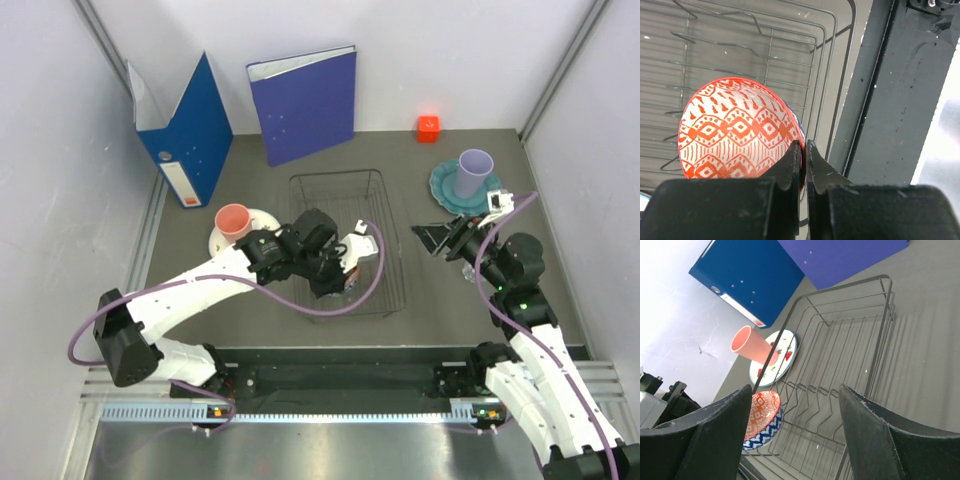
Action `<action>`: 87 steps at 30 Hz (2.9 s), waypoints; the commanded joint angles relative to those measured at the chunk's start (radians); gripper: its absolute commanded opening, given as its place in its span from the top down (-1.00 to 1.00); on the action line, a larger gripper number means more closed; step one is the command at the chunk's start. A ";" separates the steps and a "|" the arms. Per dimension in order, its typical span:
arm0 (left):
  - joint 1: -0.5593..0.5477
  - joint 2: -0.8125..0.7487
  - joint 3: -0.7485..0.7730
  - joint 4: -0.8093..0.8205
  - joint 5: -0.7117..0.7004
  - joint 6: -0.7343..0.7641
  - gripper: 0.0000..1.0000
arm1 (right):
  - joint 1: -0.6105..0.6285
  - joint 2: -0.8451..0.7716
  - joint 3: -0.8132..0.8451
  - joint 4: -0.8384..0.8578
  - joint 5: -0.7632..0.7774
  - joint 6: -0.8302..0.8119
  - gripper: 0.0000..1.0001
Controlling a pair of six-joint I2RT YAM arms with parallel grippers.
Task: Unload the mixed dishes from the dish rack
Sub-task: Pick up the bowl from the dish rack.
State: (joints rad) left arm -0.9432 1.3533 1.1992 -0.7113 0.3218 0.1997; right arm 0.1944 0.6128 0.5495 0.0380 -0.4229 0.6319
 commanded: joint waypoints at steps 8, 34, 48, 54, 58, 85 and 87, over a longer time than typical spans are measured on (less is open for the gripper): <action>-0.020 -0.037 0.065 0.203 -0.353 0.017 1.00 | 0.025 0.110 0.274 -0.303 0.159 -0.069 -0.31; -0.154 0.046 0.032 0.484 -0.248 0.349 1.00 | 0.376 0.496 0.679 -0.690 0.464 -0.199 -0.33; -0.190 0.006 0.105 0.374 -0.102 0.340 1.00 | 0.415 0.588 0.685 -0.672 0.503 -0.284 -0.05; -0.206 0.012 0.102 0.335 -0.141 0.357 1.00 | 0.415 0.594 0.682 -0.676 0.516 -0.294 0.68; -0.207 -0.002 0.083 0.335 -0.164 0.362 1.00 | 0.415 0.596 0.673 -0.684 0.516 -0.294 1.00; -0.220 -0.020 0.083 0.239 -0.297 0.469 1.00 | 0.415 0.643 0.759 -0.856 0.530 -0.359 0.60; -0.221 -0.005 0.092 0.214 -0.308 0.481 1.00 | 0.415 0.648 0.759 -0.862 0.532 -0.362 0.56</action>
State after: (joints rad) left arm -1.1549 1.3643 1.2377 -0.4877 0.0700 0.6415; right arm 0.6144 1.2446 1.2732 -0.7689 0.0055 0.2985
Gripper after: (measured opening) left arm 0.062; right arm 0.205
